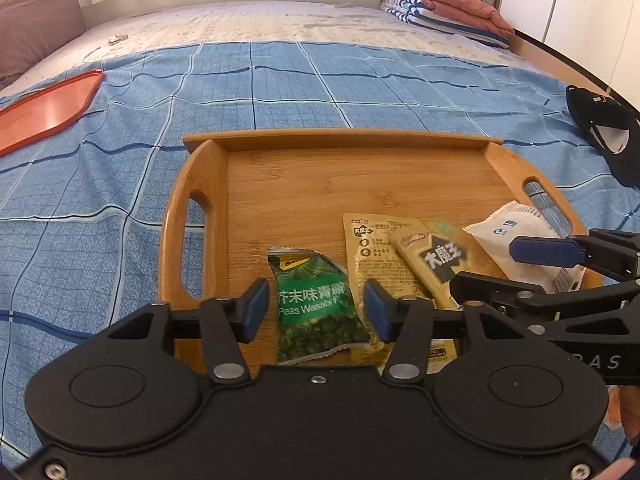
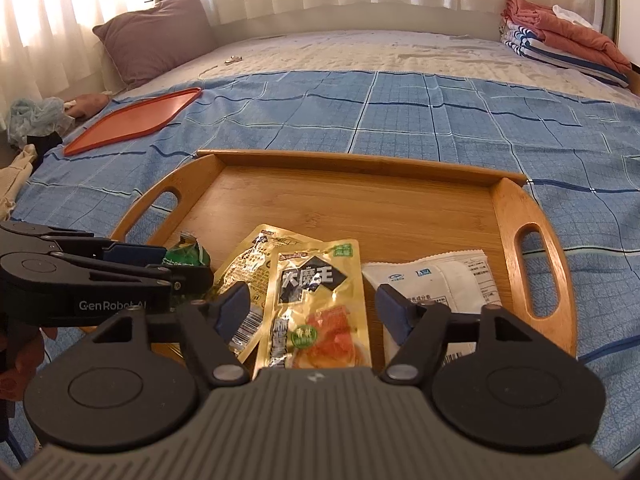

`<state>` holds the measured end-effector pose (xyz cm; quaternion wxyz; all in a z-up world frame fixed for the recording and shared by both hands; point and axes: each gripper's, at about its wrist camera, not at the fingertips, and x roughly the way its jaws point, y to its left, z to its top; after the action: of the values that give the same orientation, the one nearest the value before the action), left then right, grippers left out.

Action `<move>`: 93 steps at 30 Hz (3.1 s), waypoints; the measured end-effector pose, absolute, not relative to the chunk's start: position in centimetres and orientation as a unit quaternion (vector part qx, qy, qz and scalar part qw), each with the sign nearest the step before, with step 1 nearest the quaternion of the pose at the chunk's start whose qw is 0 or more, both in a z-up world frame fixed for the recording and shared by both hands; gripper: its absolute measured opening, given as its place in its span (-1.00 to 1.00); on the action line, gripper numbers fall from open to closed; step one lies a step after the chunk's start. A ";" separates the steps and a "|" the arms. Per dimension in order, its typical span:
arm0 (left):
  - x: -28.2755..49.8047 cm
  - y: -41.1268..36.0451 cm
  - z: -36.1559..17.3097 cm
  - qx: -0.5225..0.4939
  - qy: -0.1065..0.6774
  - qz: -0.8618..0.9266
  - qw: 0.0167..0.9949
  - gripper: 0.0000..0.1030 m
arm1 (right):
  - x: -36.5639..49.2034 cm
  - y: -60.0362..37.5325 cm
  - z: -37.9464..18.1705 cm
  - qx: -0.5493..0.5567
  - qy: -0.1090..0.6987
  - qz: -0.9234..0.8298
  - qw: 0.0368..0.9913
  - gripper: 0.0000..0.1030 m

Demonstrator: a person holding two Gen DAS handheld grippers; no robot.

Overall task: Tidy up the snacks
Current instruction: 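Carry both bags onto the wooden tray and open both tools, then move both tools back toward the remaining snacks on the bed cover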

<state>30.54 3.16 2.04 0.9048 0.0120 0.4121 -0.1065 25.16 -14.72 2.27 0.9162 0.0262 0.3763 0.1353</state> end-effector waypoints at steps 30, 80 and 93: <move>19.4 1.8 9.7 0.048 0.359 -0.099 0.927 0.74 | 17.2 -16.9 8.9 -0.010 0.329 0.138 0.934 0.74; 4.6 4.9 1.9 0.012 0.283 -0.025 0.959 0.82 | 3.6 -26.7 0.5 -0.022 0.315 0.068 0.946 0.97; 6.5 4.8 -0.6 -0.005 0.316 -0.016 0.949 0.10 | 4.4 -24.3 -0.2 -0.057 0.286 0.080 0.953 0.79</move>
<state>6.49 4.81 -0.65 0.9485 -0.0046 0.3162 -0.0157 4.36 -24.32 -0.17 0.9531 -0.0570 0.2862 0.0801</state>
